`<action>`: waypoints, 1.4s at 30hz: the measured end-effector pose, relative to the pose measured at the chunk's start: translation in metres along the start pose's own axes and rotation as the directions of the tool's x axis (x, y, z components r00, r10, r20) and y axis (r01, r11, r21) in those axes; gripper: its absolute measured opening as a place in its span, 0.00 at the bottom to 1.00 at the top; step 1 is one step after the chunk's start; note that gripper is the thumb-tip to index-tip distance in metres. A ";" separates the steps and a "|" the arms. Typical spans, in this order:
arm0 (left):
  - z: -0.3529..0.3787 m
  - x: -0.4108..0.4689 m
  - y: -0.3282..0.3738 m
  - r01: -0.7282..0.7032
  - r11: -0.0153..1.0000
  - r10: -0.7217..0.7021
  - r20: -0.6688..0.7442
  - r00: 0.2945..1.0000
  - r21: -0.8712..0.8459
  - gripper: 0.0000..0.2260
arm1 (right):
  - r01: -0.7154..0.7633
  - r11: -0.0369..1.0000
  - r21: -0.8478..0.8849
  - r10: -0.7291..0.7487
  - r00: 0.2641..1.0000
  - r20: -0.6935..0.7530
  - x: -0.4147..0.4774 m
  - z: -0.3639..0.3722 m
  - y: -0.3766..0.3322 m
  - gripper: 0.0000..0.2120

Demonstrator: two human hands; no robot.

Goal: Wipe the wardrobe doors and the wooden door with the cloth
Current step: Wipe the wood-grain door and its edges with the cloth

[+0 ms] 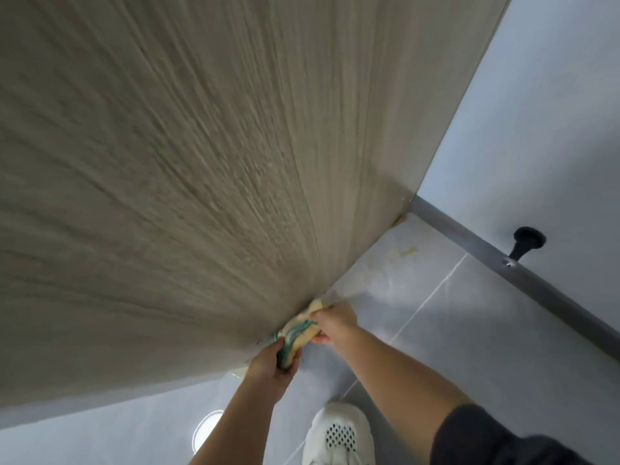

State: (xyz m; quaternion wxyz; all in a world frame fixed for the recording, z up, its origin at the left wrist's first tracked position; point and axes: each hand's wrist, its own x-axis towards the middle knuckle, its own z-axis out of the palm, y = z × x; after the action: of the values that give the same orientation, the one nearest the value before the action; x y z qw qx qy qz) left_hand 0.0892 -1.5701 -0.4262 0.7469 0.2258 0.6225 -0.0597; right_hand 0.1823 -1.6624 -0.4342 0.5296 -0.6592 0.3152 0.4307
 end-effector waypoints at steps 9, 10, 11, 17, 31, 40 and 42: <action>0.005 -0.007 0.001 -0.041 0.994 0.040 -0.010 0.999 -0.098 0.07 | 0.067 0.986 -0.155 -0.070 0.997 -0.018 -0.001 0.002 -0.008 0.12; 0.003 -0.010 0.002 -0.057 0.994 0.056 -0.008 0.998 -0.095 0.06 | 0.091 0.980 -0.175 -0.095 0.995 -0.017 -0.005 0.000 -0.010 0.10; 0.002 -0.015 0.002 -0.077 0.993 0.077 -0.002 0.997 -0.088 0.06 | 0.118 0.976 -0.185 -0.122 0.992 -0.013 -0.011 -0.003 -0.011 0.08; -0.002 -0.076 0.010 -0.231 0.973 0.230 0.081 0.970 -0.002 0.07 | 0.351 0.920 -0.177 -0.349 0.936 0.042 -0.061 -0.010 -0.021 0.06; 0.017 -0.287 0.053 -0.615 0.783 0.614 0.258 0.745 -0.087 0.06 | 0.649 0.714 0.264 -0.697 0.698 0.168 -0.274 -0.037 -0.114 0.03; 0.036 -0.378 0.062 -0.817 0.523 0.843 0.288 0.454 -0.244 0.06 | 0.750 0.526 0.401 -0.850 0.452 0.270 -0.361 -0.049 -0.161 0.03; 0.039 -0.367 0.053 -0.836 0.497 0.860 0.260 0.439 -0.233 0.06 | 0.741 0.536 0.404 -0.841 0.431 0.326 -0.350 -0.057 -0.156 0.02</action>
State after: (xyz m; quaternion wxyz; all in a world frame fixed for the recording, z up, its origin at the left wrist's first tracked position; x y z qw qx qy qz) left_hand 0.0638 -1.6089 -0.0559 0.7792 0.4663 0.2866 0.3054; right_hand 0.1814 -1.6946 -0.0478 0.7926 -0.5415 -0.1351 0.2456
